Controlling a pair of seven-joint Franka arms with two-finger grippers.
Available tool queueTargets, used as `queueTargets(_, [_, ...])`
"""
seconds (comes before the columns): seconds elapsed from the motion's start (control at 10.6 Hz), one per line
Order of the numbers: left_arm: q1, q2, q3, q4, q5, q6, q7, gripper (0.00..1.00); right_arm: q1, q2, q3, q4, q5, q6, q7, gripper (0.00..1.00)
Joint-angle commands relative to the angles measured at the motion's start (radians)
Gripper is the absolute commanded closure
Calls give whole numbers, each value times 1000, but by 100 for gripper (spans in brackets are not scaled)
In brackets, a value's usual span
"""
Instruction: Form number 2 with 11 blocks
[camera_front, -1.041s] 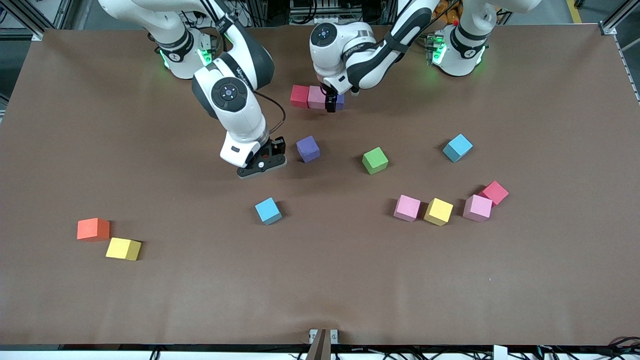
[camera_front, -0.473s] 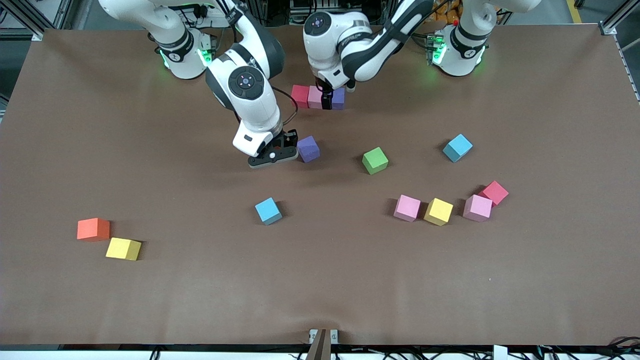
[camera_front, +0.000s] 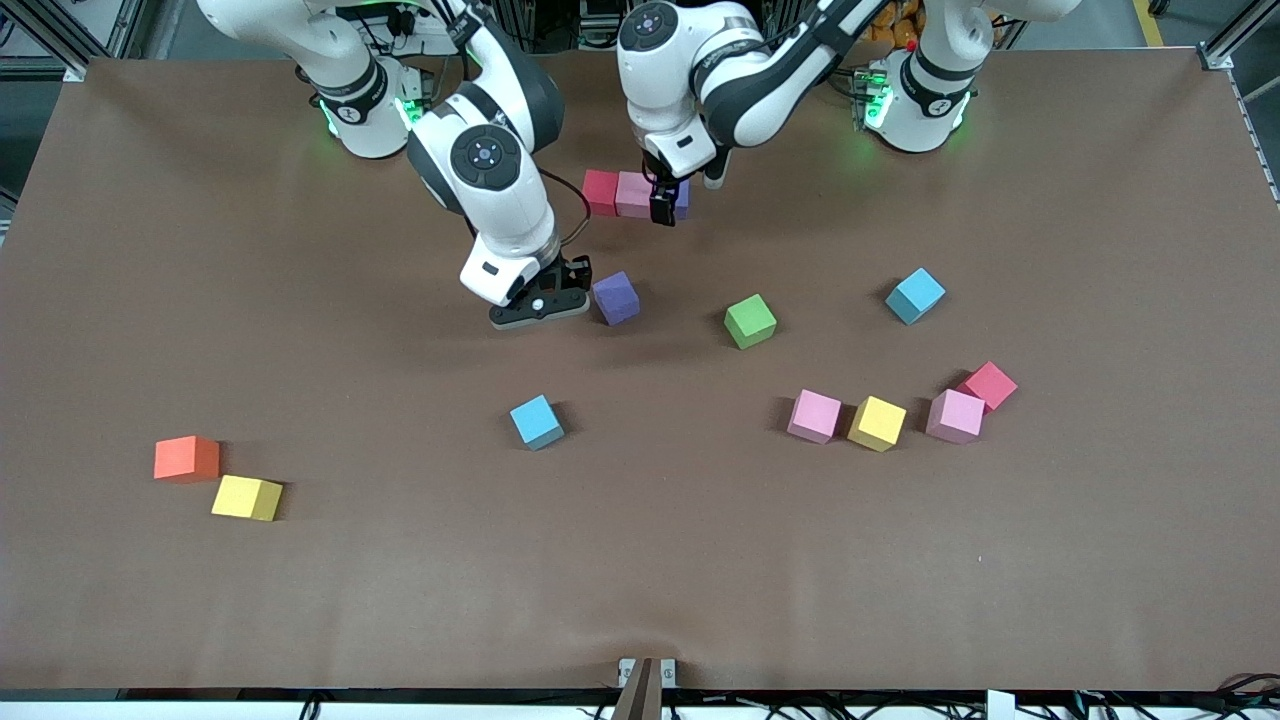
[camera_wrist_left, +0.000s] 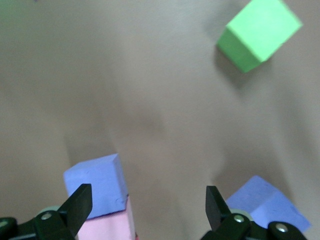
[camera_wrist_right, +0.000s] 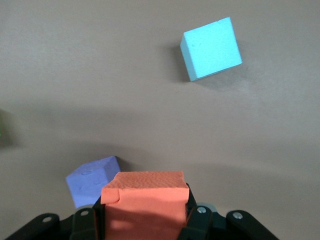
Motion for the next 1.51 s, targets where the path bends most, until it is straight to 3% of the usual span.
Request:
queueTargets(0.0, [104, -84, -11, 3, -59, -56, 245, 0, 66, -30, -3, -33, 3, 29, 120, 100])
queueTargets(0.47, [143, -110, 156, 100, -102, -179, 836, 0, 153, -1, 17, -35, 2, 84, 298, 100])
queueTargets(0.85, [148, -95, 251, 105, -102, -196, 1383, 0, 247, 115, 16, -3, -3, 187, 450, 100])
queueTargets(1.14, [151, -56, 349, 123, -133, -196, 1770, 0, 293, 184, 16, 42, -4, 192, 503, 100])
queueTargets(1.42, [154, 11, 385, 161, -179, -185, 1880, 0, 331, 252, 11, 95, -9, 192, 536, 100])
